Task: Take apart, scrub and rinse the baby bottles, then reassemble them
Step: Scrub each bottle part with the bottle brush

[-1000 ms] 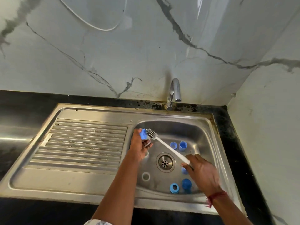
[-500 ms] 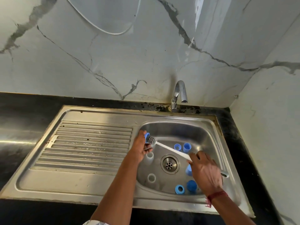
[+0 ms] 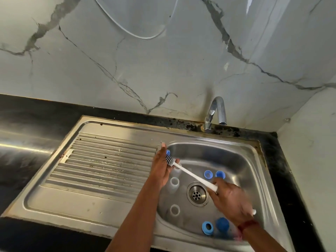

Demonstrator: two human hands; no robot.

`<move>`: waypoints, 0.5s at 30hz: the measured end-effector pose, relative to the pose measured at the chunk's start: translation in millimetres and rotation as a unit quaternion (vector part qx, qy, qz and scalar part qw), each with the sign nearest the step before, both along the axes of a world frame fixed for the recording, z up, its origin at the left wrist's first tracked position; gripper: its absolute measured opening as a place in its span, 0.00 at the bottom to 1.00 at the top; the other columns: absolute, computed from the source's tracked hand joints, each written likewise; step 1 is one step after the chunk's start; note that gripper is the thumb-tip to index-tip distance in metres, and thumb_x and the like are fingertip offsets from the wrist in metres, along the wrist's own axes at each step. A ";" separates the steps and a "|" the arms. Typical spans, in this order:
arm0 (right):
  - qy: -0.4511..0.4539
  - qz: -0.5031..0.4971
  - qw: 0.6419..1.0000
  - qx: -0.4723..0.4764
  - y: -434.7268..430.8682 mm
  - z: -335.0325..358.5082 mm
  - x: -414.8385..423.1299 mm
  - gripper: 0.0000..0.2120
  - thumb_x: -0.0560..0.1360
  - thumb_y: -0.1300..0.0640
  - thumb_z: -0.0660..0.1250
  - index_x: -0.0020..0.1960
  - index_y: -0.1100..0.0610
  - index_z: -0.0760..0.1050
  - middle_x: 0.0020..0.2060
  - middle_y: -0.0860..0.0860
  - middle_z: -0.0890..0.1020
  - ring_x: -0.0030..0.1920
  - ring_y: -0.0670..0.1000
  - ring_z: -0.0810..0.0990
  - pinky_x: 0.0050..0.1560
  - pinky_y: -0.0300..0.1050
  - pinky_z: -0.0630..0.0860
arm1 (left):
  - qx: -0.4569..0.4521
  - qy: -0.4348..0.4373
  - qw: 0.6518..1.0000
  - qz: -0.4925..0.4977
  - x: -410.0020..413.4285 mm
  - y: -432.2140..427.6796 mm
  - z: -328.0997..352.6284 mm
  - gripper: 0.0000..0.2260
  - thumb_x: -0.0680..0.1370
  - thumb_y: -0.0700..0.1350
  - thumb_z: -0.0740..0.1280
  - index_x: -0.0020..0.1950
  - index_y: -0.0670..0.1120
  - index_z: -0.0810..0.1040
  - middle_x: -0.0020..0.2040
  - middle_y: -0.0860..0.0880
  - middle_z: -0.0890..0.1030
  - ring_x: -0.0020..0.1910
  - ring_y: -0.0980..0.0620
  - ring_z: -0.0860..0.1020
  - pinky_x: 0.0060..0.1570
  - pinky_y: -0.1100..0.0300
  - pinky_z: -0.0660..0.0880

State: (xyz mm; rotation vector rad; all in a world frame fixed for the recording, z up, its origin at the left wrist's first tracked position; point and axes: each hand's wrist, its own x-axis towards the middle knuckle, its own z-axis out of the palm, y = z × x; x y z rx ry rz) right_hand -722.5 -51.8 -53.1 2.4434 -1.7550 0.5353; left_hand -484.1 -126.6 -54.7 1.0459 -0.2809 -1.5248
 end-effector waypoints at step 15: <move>-0.036 0.001 0.998 -0.044 -2.2 -15.8 -2.0 0.16 0.75 0.45 0.59 0.43 0.52 0.83 0.30 0.47 0.78 0.26 0.49 0.77 0.24 0.37 0.68 | 0.018 0.062 0.997 0.047 4.1 -0.1 -7.0 0.31 0.71 0.49 0.71 0.69 0.33 0.71 0.50 0.40 0.80 0.47 0.45 0.81 0.49 0.54 0.81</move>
